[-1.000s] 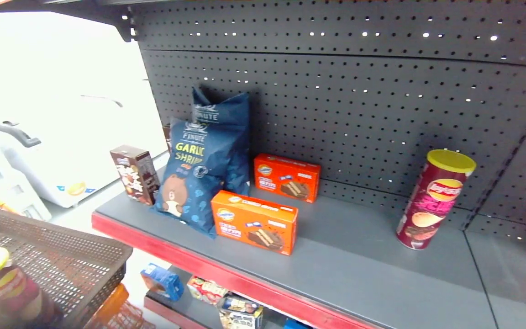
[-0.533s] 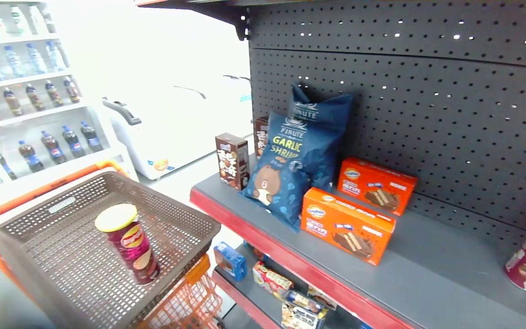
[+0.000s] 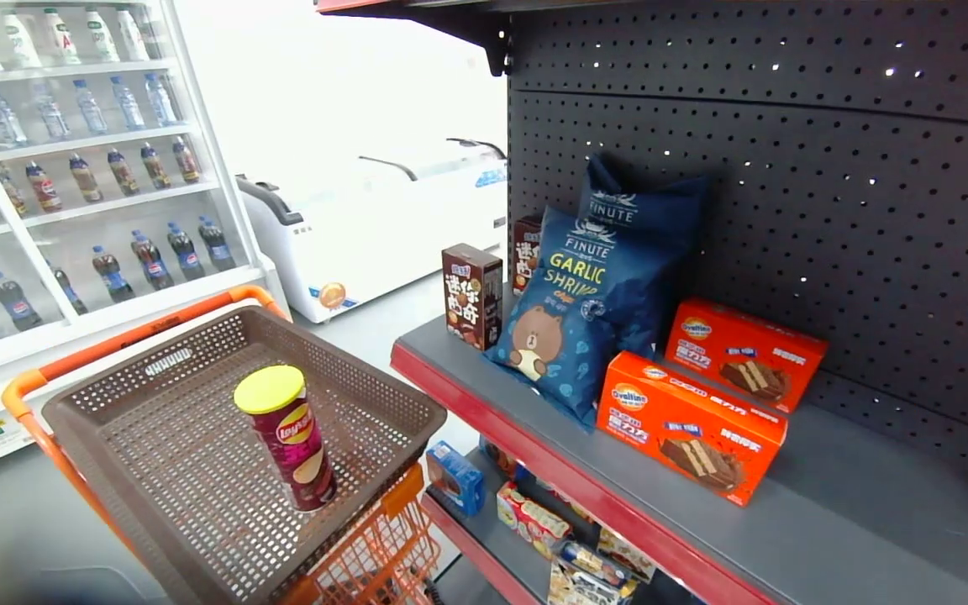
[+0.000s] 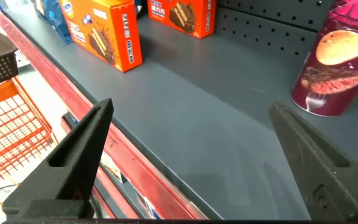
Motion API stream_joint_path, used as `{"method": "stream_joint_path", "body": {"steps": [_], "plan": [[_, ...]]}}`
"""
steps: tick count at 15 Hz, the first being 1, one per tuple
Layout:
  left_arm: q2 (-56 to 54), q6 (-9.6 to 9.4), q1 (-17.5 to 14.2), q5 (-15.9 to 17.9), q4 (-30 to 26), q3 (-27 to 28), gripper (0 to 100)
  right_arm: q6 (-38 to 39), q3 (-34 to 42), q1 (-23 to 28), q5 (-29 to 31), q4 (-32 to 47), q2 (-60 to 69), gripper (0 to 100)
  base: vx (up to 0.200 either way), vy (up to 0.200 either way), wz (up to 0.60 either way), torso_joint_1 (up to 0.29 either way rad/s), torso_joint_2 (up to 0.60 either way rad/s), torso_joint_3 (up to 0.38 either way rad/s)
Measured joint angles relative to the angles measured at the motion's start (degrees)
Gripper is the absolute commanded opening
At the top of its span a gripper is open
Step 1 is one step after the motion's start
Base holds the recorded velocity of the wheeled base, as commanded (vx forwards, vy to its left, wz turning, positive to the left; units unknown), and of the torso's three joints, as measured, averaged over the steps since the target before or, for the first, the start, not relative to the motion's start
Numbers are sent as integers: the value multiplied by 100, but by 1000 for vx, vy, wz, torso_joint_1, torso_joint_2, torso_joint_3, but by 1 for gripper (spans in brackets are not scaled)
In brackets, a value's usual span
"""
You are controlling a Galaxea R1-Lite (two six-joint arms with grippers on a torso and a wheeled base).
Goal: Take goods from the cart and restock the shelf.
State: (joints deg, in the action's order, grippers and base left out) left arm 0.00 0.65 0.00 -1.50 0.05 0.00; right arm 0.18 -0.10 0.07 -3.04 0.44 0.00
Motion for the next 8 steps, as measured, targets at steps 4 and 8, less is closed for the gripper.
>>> {"method": "stream_joint_path", "body": {"steps": [4,8], "plan": [[5,-122,-2,-44,11,143,100,-2,0,0,0,0,0,100,0,0,0,0,0,0],[796,-469,-16,-211,-399,1668,100,0,0,2,0,0,0,100,0,0,0,0,0,0]]}}
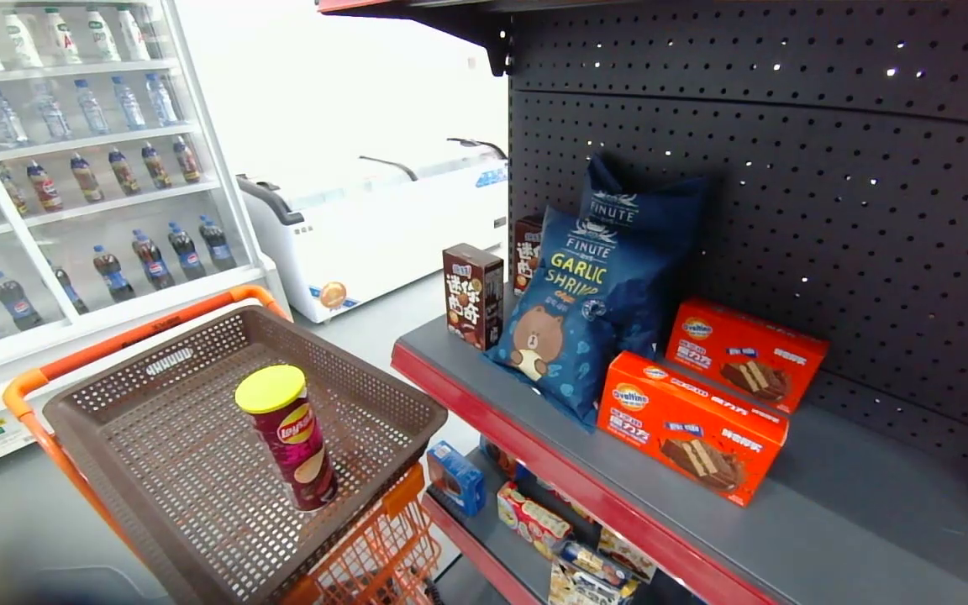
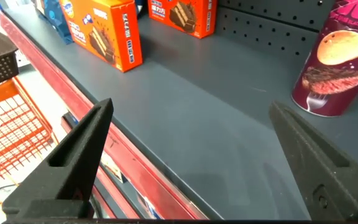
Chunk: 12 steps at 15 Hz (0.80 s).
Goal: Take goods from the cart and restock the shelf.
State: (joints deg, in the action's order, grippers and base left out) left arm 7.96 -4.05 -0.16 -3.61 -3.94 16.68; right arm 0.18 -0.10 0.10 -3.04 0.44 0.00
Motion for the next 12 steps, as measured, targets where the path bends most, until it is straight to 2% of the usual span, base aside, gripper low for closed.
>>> {"method": "stream_joint_path", "body": {"steps": [2,4,6,10,12], "plan": [[852,-99,2,-154,-194,700,100,0,0,1,-2,-1,0,100,0,0,0,0,0,0],[1759,-134,6,-218,-219,1039,100,0,0,-2,-2,0,0,100,0,0,0,0,0,0],[2616,-117,13,-172,85,1190,100,0,0,-2,0,0,0,100,0,0,0,0,0,0],[4609,105,-20,708,1072,1286,100,0,0,1,-2,0,0,100,0,0,0,0,0,0],[5576,148,-121,1118,2087,1198,100,0,0,-2,-2,0,0,100,0,0,0,0,0,0]]}}
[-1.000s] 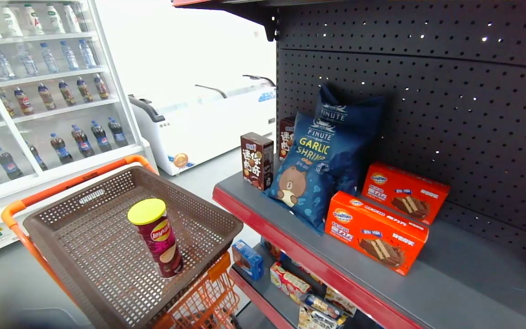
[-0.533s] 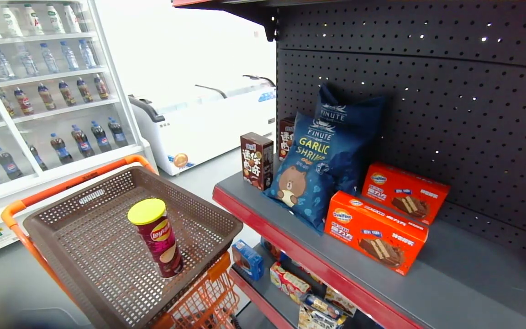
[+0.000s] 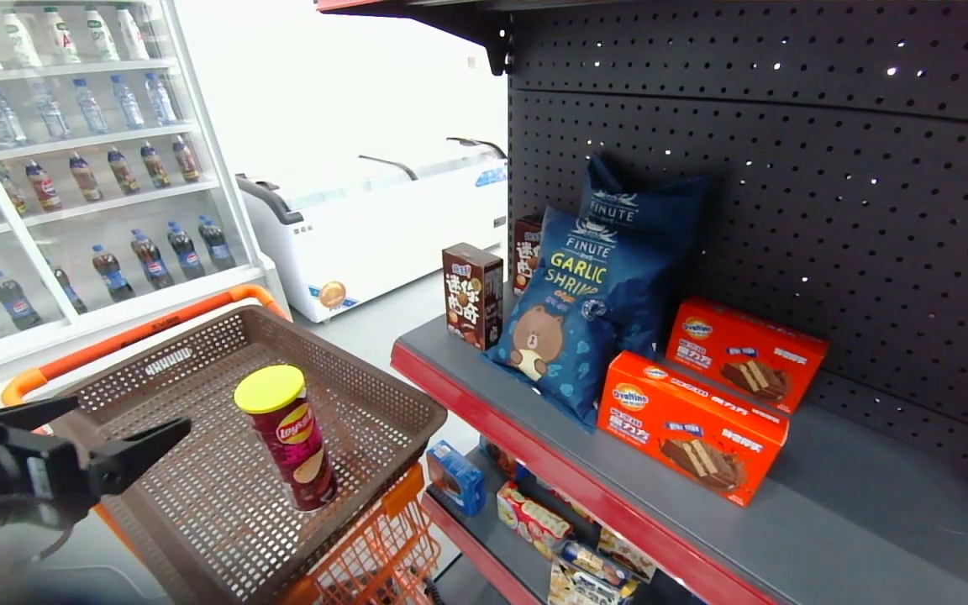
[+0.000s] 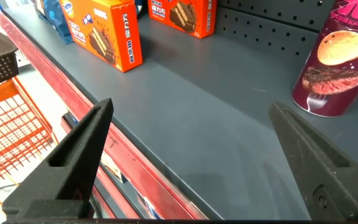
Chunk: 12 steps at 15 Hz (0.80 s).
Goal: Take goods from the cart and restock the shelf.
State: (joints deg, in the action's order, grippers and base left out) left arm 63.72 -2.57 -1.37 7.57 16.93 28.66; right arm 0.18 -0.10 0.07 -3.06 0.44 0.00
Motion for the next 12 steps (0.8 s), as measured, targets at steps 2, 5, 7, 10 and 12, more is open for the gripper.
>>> {"method": "stream_joint_path", "body": {"steps": [2,5,7,10,12], "plan": [[918,-10,-116,235,1312,-207,100,-2,0,0,0,-1,0,100,0,0,0,0,0,0],[2057,-152,-196,496,2600,-678,100,0,0,4,2,-1,0,100,0,0,0,0,0,0],[2638,-185,-211,701,3204,-894,100,-2,0,4,0,0,0,100,0,0,0,0,0,0],[3361,-199,-216,792,3892,-1041,100,0,0,2,0,-1,0,100,0,0,0,0,0,0],[3785,-200,-224,797,4136,-1084,100,0,0,0,0,0,0,100,0,0,0,0,0,0]]}}
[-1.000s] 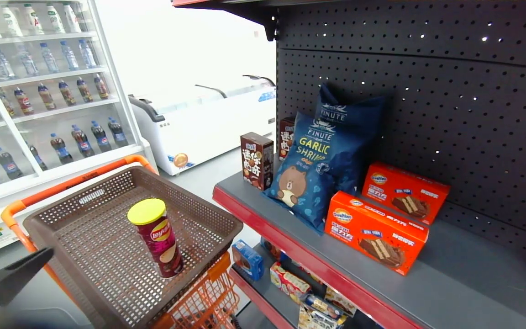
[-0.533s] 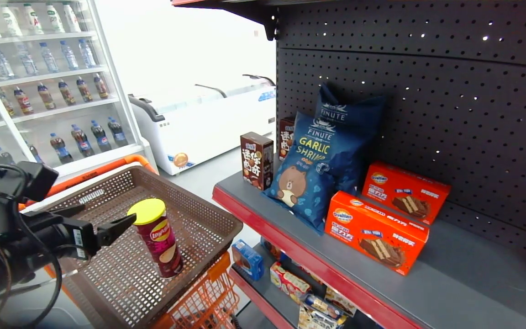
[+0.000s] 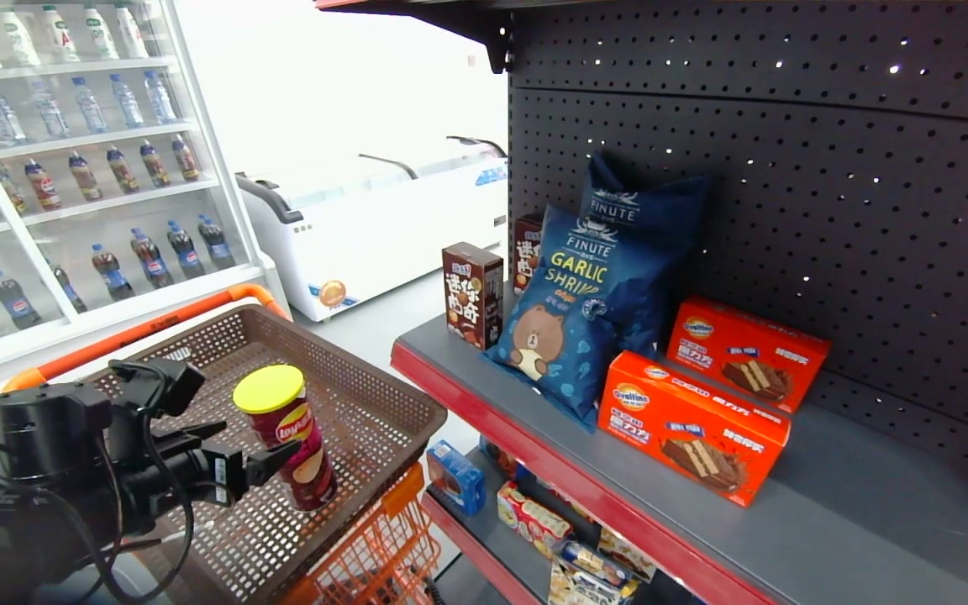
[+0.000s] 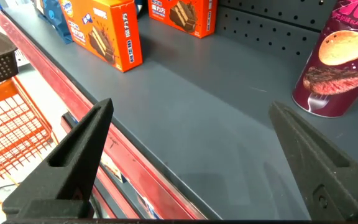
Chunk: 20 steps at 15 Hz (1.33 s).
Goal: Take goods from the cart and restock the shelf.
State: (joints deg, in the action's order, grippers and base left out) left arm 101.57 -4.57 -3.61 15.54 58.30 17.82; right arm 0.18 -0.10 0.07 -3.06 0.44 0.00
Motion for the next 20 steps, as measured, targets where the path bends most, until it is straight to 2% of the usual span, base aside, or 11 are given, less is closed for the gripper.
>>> {"method": "stream_joint_path", "body": {"steps": [5,13,14,18,20], "plan": [[873,0,55,2,703,177,100,-2,0,4,0,0,0,100,0,0,0,0,0,0],[1751,-2,177,9,989,867,100,0,0,0,0,0,0,100,0,0,0,0,0,0],[1805,-2,174,13,1013,918,0,0,0,0,0,0,0,100,0,0,0,0,0,0],[1990,0,218,-13,1005,1178,0,0,0,2,2,0,0,100,0,0,0,0,0,0],[1963,1,321,-205,974,1180,0,-2,0,0,0,0,0,100,0,0,0,0,0,0]]}}
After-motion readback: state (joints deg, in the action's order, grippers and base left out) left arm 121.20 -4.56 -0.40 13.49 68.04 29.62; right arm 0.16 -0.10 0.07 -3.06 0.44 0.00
